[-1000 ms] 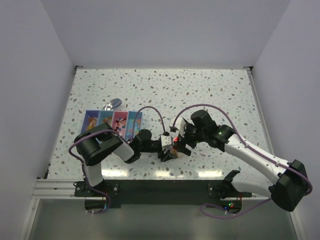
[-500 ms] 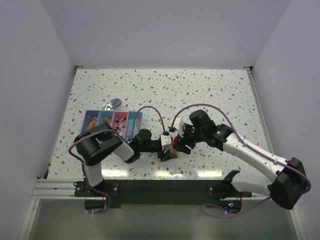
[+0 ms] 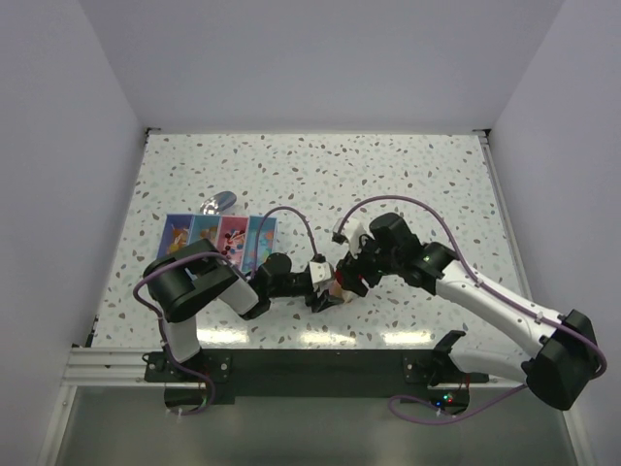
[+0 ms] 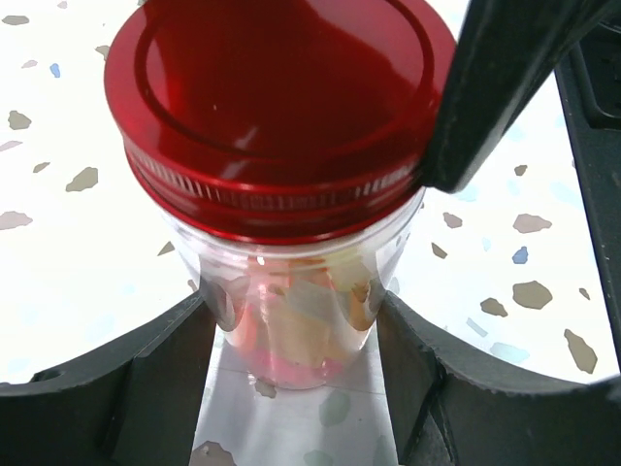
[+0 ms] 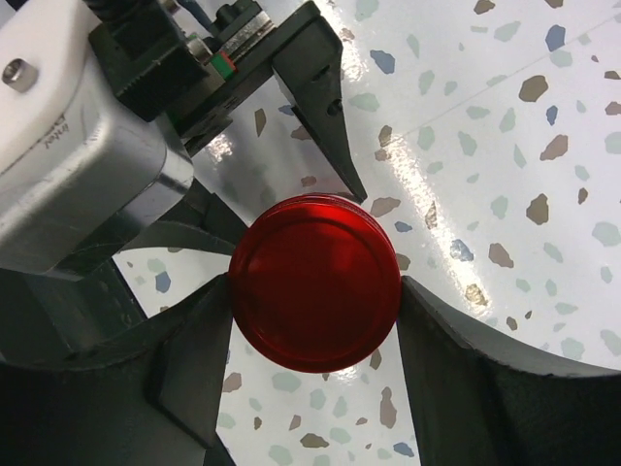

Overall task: Pack the candies
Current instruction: Screw the bottle lid onto the packing bottle.

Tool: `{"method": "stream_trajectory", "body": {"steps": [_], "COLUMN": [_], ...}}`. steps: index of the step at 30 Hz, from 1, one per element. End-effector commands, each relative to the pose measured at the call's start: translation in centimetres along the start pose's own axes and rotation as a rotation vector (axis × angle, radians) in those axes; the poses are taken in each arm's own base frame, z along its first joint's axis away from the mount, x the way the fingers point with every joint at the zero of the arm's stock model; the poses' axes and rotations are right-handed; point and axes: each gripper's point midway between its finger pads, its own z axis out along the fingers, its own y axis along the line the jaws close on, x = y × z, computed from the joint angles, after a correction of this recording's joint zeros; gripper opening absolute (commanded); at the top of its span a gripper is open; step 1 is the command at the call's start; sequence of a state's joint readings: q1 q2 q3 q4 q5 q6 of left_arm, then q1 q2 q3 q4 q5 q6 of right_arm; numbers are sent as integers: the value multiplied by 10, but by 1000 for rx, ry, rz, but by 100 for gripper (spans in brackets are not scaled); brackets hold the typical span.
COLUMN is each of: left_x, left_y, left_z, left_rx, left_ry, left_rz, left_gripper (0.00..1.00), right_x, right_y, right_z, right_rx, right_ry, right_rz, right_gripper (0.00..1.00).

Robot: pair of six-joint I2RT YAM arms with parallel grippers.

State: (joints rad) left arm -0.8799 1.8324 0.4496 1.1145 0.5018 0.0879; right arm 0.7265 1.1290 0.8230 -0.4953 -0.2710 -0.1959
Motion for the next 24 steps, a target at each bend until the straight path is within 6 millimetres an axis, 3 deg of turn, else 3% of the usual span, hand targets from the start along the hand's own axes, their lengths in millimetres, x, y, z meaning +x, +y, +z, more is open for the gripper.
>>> {"method": "stream_trajectory", "body": {"steps": [1,16,24], "left_x": [-3,-8,-4], "left_y": [12,2,3], "left_z": [-4,-3,-9], "left_rx": [-78,-66,-88], "left_ry": [-10,-101,-104], "left_rz": [-10,-197,-162], "left_gripper": [35,32,33], "right_x": [-2,3,3], "right_y": [-6,-16,-12], "right_z": [-9,4,2], "right_rx": [67,115,87], "right_ry": [-25,-15,47], "right_rz": [54,30,30], "right_gripper": [41,44,44]}}
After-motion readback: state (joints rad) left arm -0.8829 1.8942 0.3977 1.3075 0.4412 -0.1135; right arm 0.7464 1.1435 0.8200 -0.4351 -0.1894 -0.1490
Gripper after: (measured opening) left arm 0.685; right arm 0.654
